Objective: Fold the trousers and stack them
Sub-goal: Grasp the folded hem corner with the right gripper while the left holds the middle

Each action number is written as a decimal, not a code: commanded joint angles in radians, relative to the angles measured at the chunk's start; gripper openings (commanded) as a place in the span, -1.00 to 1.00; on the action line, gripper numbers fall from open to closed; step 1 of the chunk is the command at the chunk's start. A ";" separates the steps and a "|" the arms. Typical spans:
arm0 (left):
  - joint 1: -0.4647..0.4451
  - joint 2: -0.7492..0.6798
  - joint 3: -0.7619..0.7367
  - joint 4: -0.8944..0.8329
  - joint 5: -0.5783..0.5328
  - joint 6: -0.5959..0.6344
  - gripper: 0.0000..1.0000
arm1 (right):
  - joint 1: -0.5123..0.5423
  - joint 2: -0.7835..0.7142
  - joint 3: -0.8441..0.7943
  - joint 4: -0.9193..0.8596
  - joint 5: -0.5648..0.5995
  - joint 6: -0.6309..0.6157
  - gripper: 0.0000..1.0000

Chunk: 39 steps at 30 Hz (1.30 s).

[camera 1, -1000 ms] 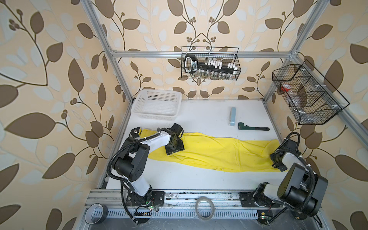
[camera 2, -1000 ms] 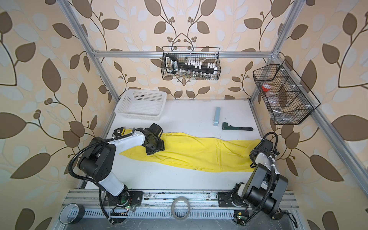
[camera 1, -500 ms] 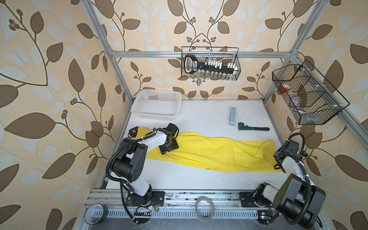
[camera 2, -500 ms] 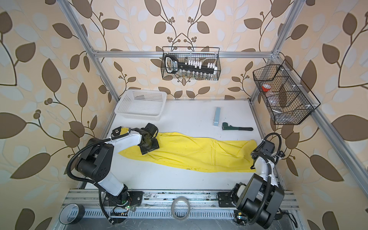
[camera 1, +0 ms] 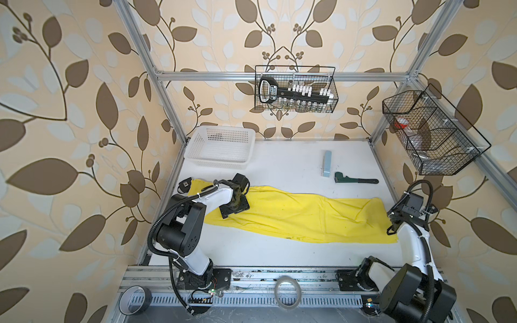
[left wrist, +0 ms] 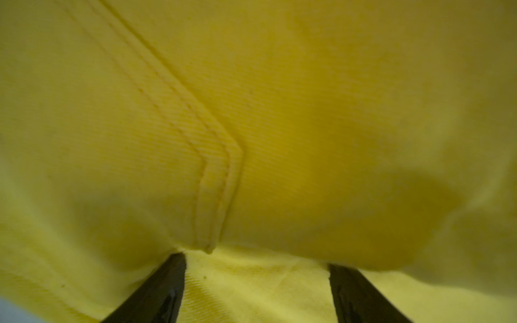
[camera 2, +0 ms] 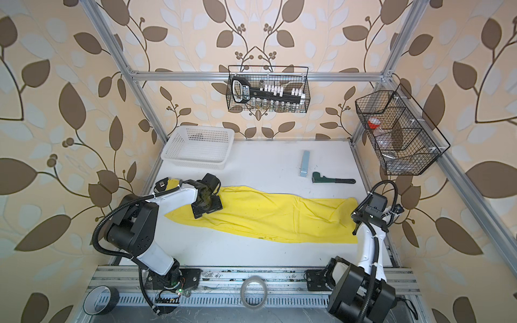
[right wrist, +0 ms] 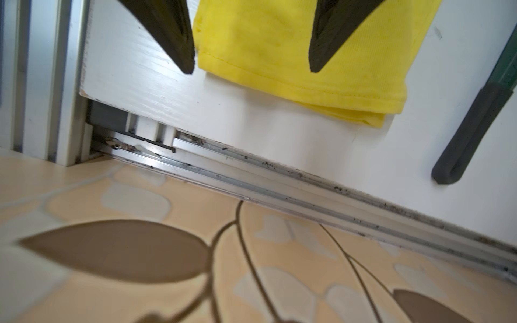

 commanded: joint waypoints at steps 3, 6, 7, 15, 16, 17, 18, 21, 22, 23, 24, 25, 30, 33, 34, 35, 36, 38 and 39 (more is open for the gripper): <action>0.018 -0.102 0.057 -0.088 0.022 0.072 0.89 | 0.016 0.186 0.018 0.053 -0.117 -0.165 0.44; 0.018 -0.119 0.073 -0.091 0.070 0.103 0.93 | 0.025 0.252 0.022 0.104 -0.162 -0.190 0.52; 0.018 -0.124 0.075 -0.093 0.081 0.107 0.96 | 0.021 0.273 0.028 0.109 -0.160 -0.200 0.55; 0.018 -0.135 0.073 -0.080 0.122 0.128 0.97 | -0.018 0.336 0.029 0.148 -0.249 -0.198 0.72; 0.018 -0.133 0.072 -0.079 0.125 0.129 0.97 | -0.026 0.341 0.035 0.135 -0.253 -0.196 0.72; 0.018 -0.129 0.072 -0.080 0.127 0.129 0.97 | -0.035 0.338 0.039 0.126 -0.263 -0.190 0.72; 0.018 -0.128 0.072 -0.079 0.127 0.129 0.97 | -0.039 0.330 0.041 0.116 -0.265 -0.187 0.70; 0.018 -0.129 0.069 -0.076 0.133 0.128 0.97 | -0.063 0.329 0.029 0.133 -0.355 -0.175 0.56; 0.018 -0.130 0.069 -0.076 0.135 0.127 0.97 | -0.063 0.348 0.043 0.115 -0.363 -0.174 0.49; 0.018 -0.132 0.069 -0.076 0.136 0.127 0.97 | -0.060 0.363 0.043 0.113 -0.379 -0.180 0.43; 0.018 -0.133 0.067 -0.077 0.135 0.128 0.97 | -0.063 0.367 0.032 0.121 -0.406 -0.172 0.36; 0.018 -0.135 0.065 -0.077 0.133 0.128 0.97 | -0.069 0.370 0.012 0.140 -0.430 -0.160 0.24; 0.018 -0.147 0.051 -0.081 0.127 0.126 0.97 | -0.072 0.381 -0.014 0.175 -0.458 -0.159 -0.54; 0.018 -0.156 0.057 -0.096 0.119 0.128 0.96 | -0.071 0.331 0.002 0.153 -0.431 -0.174 -0.98; 0.018 -0.161 0.059 -0.100 0.115 0.130 0.97 | -0.069 0.308 0.014 0.138 -0.422 -0.172 -1.00; 0.018 -0.164 0.065 -0.107 0.111 0.132 0.97 | -0.065 0.279 0.024 0.124 -0.412 -0.163 -1.00; 0.018 -0.166 0.070 -0.113 0.107 0.134 0.97 | -0.063 0.255 0.037 0.112 -0.403 -0.154 -1.00; 0.018 -0.173 0.082 -0.128 0.088 0.138 0.97 | -0.056 0.193 0.068 0.079 -0.380 -0.139 -1.00; 0.019 -0.173 0.086 -0.131 0.079 0.140 0.97 | -0.055 0.166 0.081 0.061 -0.377 -0.130 -1.00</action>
